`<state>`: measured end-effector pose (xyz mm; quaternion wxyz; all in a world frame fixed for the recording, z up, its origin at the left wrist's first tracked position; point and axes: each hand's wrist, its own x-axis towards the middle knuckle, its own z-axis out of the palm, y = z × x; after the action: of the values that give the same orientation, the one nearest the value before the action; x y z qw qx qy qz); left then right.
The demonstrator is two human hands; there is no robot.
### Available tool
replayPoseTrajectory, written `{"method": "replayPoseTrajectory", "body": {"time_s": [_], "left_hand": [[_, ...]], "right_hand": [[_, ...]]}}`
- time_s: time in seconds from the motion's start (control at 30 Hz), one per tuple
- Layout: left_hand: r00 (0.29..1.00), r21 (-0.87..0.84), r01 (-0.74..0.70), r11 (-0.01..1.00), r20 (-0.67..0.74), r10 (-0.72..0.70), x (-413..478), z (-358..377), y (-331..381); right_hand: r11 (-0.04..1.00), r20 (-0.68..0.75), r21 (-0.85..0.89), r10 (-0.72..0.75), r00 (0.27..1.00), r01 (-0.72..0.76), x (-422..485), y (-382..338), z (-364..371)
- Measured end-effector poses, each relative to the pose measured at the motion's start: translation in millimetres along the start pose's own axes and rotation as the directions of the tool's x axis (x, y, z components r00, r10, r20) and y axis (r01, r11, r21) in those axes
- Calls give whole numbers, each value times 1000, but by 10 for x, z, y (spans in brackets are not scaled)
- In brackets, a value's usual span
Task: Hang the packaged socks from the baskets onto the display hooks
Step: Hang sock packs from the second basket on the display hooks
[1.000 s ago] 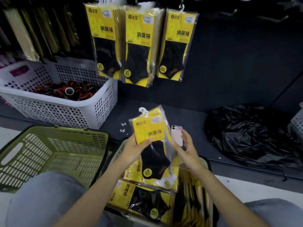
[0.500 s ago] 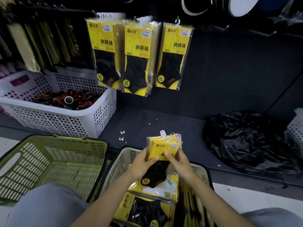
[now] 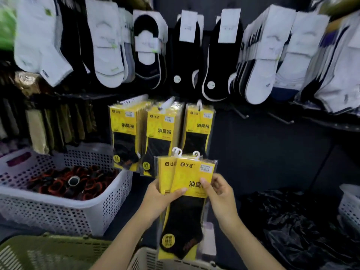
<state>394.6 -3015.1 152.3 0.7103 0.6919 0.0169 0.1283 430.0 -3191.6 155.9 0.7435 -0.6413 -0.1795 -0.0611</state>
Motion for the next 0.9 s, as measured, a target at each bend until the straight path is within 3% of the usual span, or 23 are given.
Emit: {"method": "replayPoseTrajectory", "body": {"time_s": [0.1, 0.23, 0.47, 0.7, 0.9], "left_hand": [[998, -26, -40, 999, 46, 41, 126, -31, 144], [994, -50, -93, 994, -59, 90, 343, -205, 319], [928, 170, -232, 958, -257, 271, 701, -489, 727], [918, 235, -229, 945, -270, 290, 886, -623, 896], [923, 234, -186, 954, -290, 251, 897, -553, 914]], "right_hand": [[999, -11, 45, 6, 1000, -6, 162, -94, 48], [991, -92, 120, 63, 994, -52, 489, -251, -1], [998, -166, -50, -51, 985, 44, 1128, -526, 10], [993, -154, -119, -21, 988, 3, 1532, -444, 118], [982, -303, -99, 124, 945, -161, 1911, -261, 142]]}}
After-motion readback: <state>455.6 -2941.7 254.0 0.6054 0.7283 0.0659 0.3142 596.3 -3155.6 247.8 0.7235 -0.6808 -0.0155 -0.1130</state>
